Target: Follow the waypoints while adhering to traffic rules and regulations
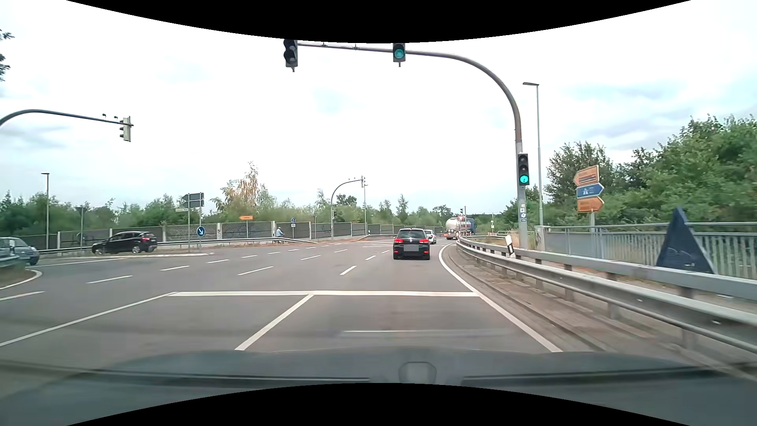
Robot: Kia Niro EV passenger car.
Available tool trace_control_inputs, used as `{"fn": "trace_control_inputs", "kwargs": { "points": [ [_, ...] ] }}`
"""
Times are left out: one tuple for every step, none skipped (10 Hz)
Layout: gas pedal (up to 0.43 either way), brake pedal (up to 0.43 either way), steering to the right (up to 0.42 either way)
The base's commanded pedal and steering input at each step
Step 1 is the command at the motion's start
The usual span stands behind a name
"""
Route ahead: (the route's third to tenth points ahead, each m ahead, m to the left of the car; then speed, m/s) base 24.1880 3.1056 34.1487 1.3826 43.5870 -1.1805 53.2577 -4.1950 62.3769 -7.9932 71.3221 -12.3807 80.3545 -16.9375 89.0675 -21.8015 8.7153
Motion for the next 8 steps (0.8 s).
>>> {"fn": "trace_control_inputs", "kwargs": {
  "points": [
    [0.157, 0.000, 0.003],
    [0.157, 0.000, 0.005],
    [0.157, 0.000, 0.008],
    [0.157, 0.000, 0.013],
    [0.157, 0.000, 0.018],
    [0.157, 0.000, 0.022],
    [0.157, 0.000, 0.024],
    [0.157, 0.000, 0.027]
  ]
}}
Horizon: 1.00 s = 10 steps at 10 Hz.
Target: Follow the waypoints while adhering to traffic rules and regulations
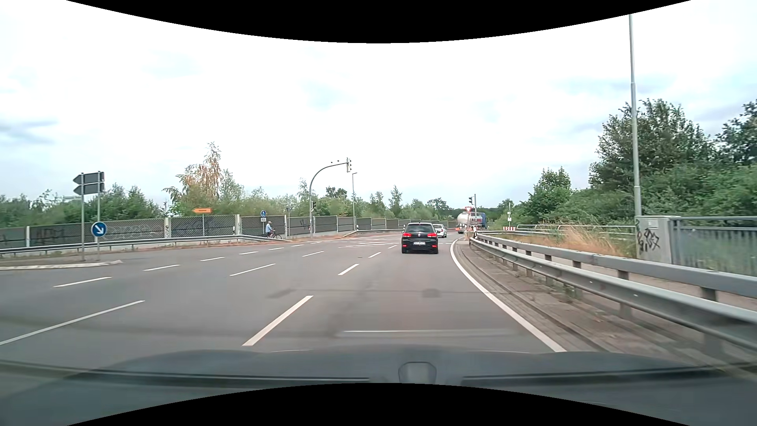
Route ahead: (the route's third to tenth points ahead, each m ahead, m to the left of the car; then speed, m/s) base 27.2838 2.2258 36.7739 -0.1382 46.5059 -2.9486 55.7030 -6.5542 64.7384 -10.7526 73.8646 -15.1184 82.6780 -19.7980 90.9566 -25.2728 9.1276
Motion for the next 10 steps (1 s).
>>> {"fn": "trace_control_inputs", "kwargs": {
  "points": [
    [0.157, 0.000, 0.029],
    [0.157, 0.000, 0.031],
    [0.157, 0.000, 0.034],
    [0.157, 0.000, 0.035],
    [0.157, 0.000, 0.036],
    [0.157, 0.000, 0.037],
    [0.157, 0.000, 0.038],
    [0.157, 0.000, 0.038],
    [0.157, 0.000, 0.038],
    [0.157, 0.000, 0.038]
  ]
}}
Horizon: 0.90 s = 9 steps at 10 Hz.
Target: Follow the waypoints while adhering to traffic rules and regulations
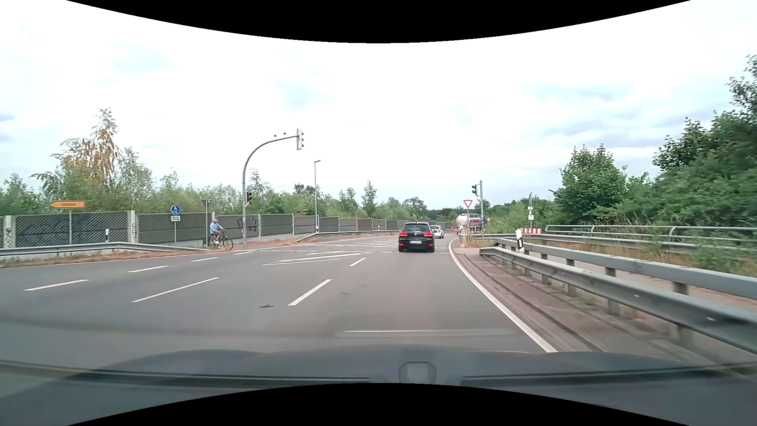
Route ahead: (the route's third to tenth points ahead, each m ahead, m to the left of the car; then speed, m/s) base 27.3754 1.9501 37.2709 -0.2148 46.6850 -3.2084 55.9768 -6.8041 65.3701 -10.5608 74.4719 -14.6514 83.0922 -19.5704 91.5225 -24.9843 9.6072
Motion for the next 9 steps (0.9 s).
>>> {"fn": "trace_control_inputs", "kwargs": {
  "points": [
    [0.157, 0.000, 0.038],
    [0.157, 0.000, 0.038],
    [0.157, 0.000, 0.036],
    [0.157, 0.000, 0.034],
    [0.157, 0.000, 0.033],
    [0.157, 0.000, 0.032],
    [0.157, 0.000, 0.030],
    [0.157, 0.000, 0.030],
    [0.157, 0.000, 0.030]
  ]
}}
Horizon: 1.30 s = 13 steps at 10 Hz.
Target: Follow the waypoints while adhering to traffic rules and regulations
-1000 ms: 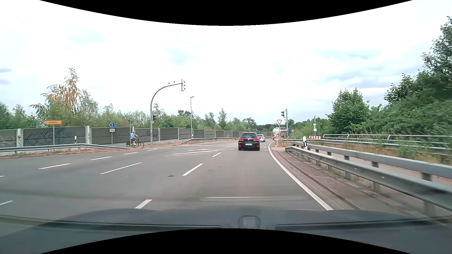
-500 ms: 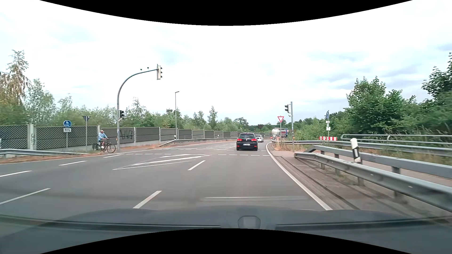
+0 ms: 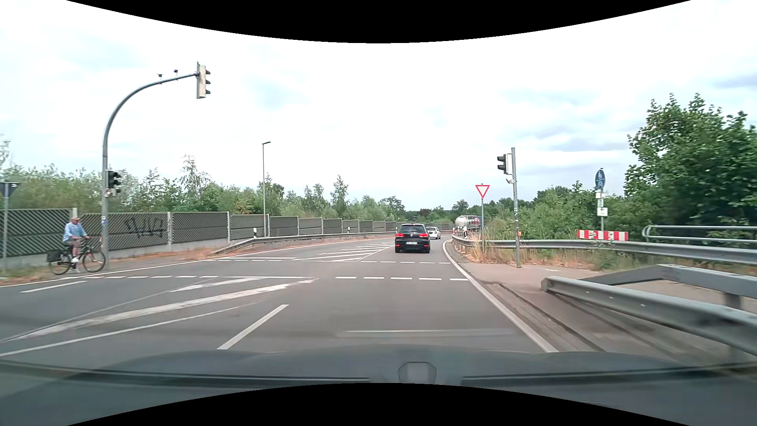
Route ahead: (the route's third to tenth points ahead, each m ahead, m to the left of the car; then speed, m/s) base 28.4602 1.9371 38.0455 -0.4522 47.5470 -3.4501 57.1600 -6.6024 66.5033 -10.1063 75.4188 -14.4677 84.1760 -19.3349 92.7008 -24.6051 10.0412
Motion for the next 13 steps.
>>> {"fn": "trace_control_inputs", "kwargs": {
  "points": [
    [0.157, 0.000, 0.029],
    [0.157, 0.000, 0.029],
    [0.157, 0.000, 0.029],
    [0.157, 0.000, 0.029],
    [0.157, 0.000, 0.028],
    [0.157, 0.000, 0.028],
    [0.157, 0.000, 0.028],
    [0.157, 0.000, 0.028],
    [0.157, 0.000, 0.028],
    [0.150, 0.000, 0.028],
    [0.150, 0.000, 0.028],
    [0.150, 0.000, 0.028],
    [0.150, 0.000, 0.028]
  ]
}}
